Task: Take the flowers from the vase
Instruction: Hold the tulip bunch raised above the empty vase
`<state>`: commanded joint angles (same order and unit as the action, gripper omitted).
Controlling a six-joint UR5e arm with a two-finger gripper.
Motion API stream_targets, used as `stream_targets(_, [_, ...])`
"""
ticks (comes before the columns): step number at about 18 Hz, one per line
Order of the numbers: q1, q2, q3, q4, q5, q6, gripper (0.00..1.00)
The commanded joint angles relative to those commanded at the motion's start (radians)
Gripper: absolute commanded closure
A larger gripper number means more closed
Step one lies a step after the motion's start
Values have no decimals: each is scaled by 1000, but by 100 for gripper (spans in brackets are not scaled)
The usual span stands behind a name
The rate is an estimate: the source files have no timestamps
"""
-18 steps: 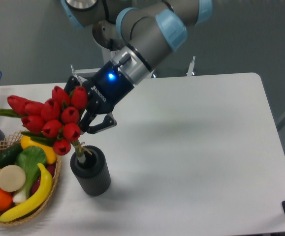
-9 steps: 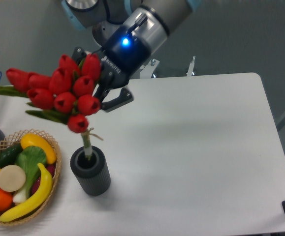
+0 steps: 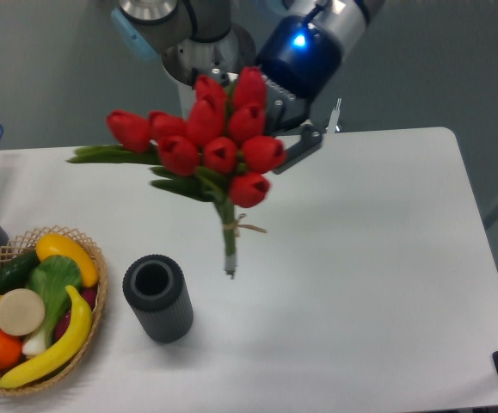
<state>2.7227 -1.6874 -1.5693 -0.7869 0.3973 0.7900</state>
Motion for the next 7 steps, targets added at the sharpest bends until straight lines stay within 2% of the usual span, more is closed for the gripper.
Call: stream_targets(7, [45,11,-52,3,-3,31,57])
